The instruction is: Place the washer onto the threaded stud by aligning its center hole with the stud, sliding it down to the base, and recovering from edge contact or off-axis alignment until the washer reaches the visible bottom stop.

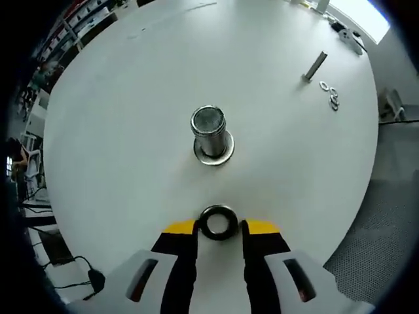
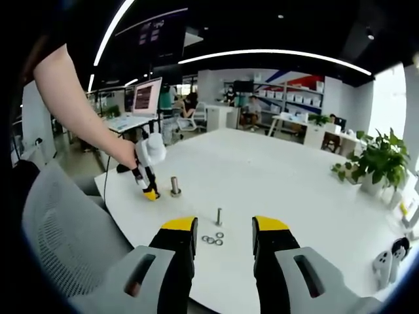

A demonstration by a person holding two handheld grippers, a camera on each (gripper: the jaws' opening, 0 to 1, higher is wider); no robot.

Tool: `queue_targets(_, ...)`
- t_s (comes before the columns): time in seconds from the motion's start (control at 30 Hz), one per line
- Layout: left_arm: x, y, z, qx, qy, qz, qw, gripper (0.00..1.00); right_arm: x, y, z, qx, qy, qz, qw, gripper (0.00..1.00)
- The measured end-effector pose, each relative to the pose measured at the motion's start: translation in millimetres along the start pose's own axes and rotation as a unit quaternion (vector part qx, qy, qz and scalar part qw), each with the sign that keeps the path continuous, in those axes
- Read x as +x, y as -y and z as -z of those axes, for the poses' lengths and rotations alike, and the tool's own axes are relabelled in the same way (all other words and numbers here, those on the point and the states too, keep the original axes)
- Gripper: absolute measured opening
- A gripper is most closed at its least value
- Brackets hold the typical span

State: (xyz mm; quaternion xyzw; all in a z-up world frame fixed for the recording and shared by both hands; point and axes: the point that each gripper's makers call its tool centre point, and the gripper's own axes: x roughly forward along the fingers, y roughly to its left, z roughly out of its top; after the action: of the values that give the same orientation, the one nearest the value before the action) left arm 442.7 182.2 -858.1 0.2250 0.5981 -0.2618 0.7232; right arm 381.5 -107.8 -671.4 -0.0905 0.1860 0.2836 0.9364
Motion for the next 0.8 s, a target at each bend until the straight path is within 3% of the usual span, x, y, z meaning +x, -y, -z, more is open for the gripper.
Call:
queue_targets(0.57,1.3,-0.3,1.1,0.009,-0.004,0.011,0.9999,0.22,0.3,-1.0,-0.3,-0.003,0.0,-0.002,1.0,0.36)
queue_targets(0.8,0.3,0.1,1.4,-0.002,-0.002,-0.001,1.0,0.2,0.4,-1.5,0.1,-0.004,-0.001,-0.003,1.0,0.35)
